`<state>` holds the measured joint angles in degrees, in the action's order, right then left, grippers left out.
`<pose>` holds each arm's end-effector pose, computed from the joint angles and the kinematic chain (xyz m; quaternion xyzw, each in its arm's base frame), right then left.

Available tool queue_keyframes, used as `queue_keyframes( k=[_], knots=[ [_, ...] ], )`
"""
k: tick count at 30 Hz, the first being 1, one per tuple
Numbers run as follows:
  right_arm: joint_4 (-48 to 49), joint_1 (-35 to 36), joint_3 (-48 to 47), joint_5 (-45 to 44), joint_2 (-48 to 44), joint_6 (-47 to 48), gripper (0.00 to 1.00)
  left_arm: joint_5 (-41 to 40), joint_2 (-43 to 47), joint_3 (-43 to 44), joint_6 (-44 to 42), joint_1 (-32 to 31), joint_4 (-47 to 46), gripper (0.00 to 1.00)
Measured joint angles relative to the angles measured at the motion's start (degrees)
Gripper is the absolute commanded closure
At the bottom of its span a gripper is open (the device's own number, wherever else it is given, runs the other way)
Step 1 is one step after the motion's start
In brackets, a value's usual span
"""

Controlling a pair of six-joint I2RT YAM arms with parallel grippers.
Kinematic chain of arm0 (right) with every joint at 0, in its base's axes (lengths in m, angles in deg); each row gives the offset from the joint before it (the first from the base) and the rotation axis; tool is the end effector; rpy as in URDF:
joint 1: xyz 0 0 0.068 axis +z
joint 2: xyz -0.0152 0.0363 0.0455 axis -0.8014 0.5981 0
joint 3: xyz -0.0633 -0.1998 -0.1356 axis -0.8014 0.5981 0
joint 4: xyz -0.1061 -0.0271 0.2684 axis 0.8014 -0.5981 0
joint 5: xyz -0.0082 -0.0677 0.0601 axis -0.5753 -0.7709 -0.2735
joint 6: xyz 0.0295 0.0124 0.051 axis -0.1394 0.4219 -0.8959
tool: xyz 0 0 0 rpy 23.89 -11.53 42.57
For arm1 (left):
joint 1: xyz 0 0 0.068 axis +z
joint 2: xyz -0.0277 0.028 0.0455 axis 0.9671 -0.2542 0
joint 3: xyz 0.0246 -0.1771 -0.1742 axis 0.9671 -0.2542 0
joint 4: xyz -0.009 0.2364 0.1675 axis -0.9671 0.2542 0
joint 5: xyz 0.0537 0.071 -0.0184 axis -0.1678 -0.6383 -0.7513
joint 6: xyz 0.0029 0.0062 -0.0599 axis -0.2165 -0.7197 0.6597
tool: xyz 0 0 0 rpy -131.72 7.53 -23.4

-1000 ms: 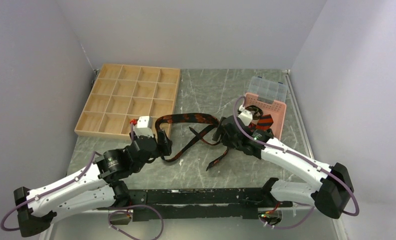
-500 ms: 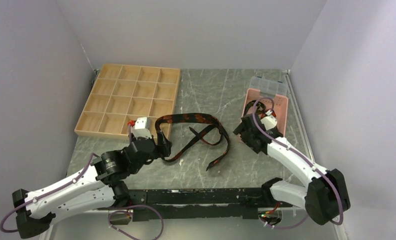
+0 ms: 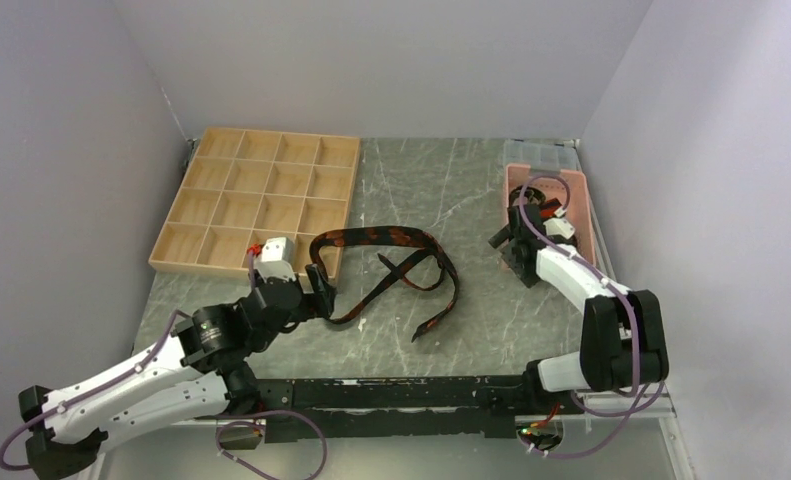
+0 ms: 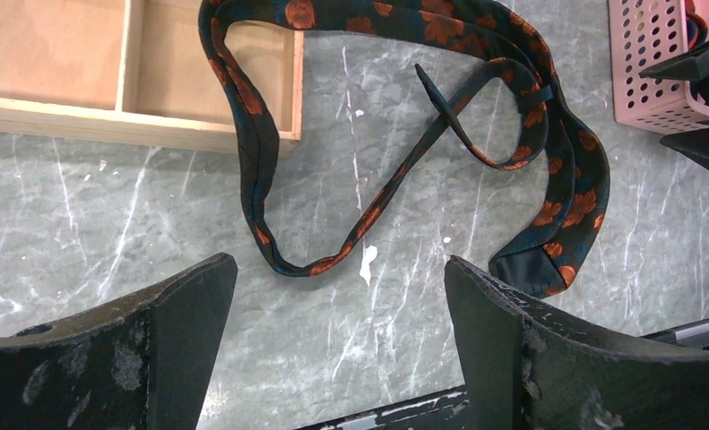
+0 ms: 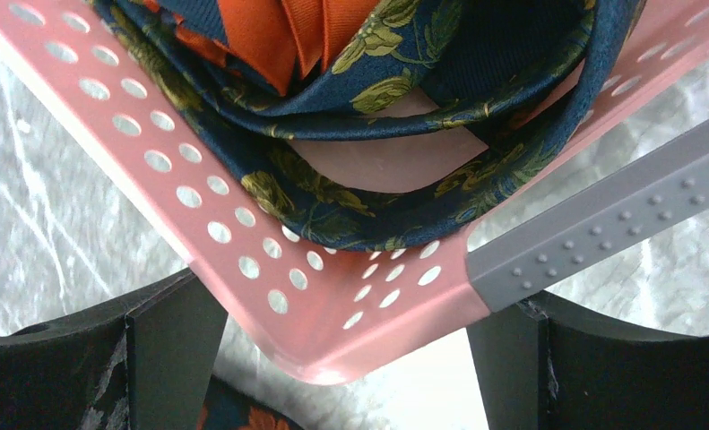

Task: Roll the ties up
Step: Move the bin to the corner of the board, then flatten out the tie at the center of the board.

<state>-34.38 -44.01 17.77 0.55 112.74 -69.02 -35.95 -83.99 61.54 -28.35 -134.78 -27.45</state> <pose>0.2892 0.0311 0.1398 0.4333 0.8444 0.0000 0.3151 0.1191 -0.1526 0.2621 -0.0648 0.8602 -0.2011 0.4642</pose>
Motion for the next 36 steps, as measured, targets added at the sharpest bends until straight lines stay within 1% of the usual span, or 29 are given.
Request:
queue_keyframes(
  k=[5, 8, 9, 12, 15, 16, 20, 21, 22, 24, 26, 27, 28, 30, 31, 32, 33, 36],
  knots=[
    [0.9, -4.8, -1.5, 0.2, 2.3, 1.7, 0.04, -1.0, 2.7, 0.0, 0.0, 0.0, 2.2, 0.06],
    [0.3, -5.2, -2.8, -0.2, 2.4, 2.4, 0.03, -1.7, 3.3, 0.0, 0.0, 0.0, 3.1, 0.06],
    [0.0, -4.4, -2.9, -0.6, 1.6, 2.6, 0.03, -2.0, 3.3, 0.0, 0.0, 0.0, 3.5, 0.06],
    [-1.1, 1.8, -3.0, -2.2, -2.8, 3.0, 0.03, -3.0, 2.8, 0.0, 0.0, 0.0, 4.5, 0.06],
    [-1.2, 12.2, -3.8, -2.6, -8.7, 4.9, 0.05, -3.9, 1.1, 0.0, 0.0, 0.0, 5.4, 0.06],
    [-1.0, 14.6, -4.1, -2.2, -9.6, 5.6, 0.06, -3.9, 0.2, 0.0, 0.0, 0.0, 5.6, 0.06],
    [-0.7, 22.5, -4.4, -0.6, -9.2, 8.8, 0.09, -2.0, -6.3, 0.2, -1.0, 0.0, 4.6, 0.06],
    [-1.3, 26.1, -2.6, -0.6, -8.5, 9.4, 0.1, -0.4, -10.0, 0.7, -1.5, 0.0, 3.4, 0.06],
    [-1.6, 27.6, -1.6, -0.5, -8.6, 9.3, 0.12, 0.7, -12.1, 0.9, -1.8, 0.0, 2.3, 0.06],
    [-2.6, 30.3, 1.6, -0.2, -9.3, 8.8, 0.19, 3.1, -15.3, 1.1, -3.1, 0.1, -0.5, 0.06],
    [-3.8, 31.1, 3.9, 0.2, -9.6, 8.3, 0.29, 5.4, -16.9, 1.1, -4.3, 0.2, -3.2, 0.06],
    [-4.4, 31.1, 4.7, 0.2, -9.5, 8.0, 0.35, 6.8, -17.3, 1.1, -5.1, 0.4, -4.9, 0.06],
    [-4.9, 31.2, 5.2, 0.2, -9.4, 7.8, 0.42, 7.9, -17.5, 1.1, -5.9, 0.5, -6.4, 0.06],
    [-5.5, 31.3, 5.8, 0.1, -9.3, 7.6, 0.59, 10.6, -17.5, 1.1, -7.7, 0.9, -10.1, 0.06],
    [-5.6, 31.4, 6.0, 0.1, -9.4, 7.6, 0.72, 11.8, -17.4, 1.1, -8.5, 1.1, -11.7, 0.06],
    [-5.5, 31.4, 6.2, 0.2, -9.4, 7.6, 0.96, 12.9, -17.3, 1.0, -9.6, 1.3, -13.2, 0.06],
    [-5.5, 31.4, 6.3, 0.3, -9.5, 8.0, 1.0, 14.2, -17.1, 0.9, -10.8, 1.4, -14.9, 0.06],
    [-5.9, 31.5, 6.1, 0.0, -10.1, 8.6, 1.0, 16.5, -15.1, 0.3, -14.2, 1.6, -18.4, 0.06]
  ],
)
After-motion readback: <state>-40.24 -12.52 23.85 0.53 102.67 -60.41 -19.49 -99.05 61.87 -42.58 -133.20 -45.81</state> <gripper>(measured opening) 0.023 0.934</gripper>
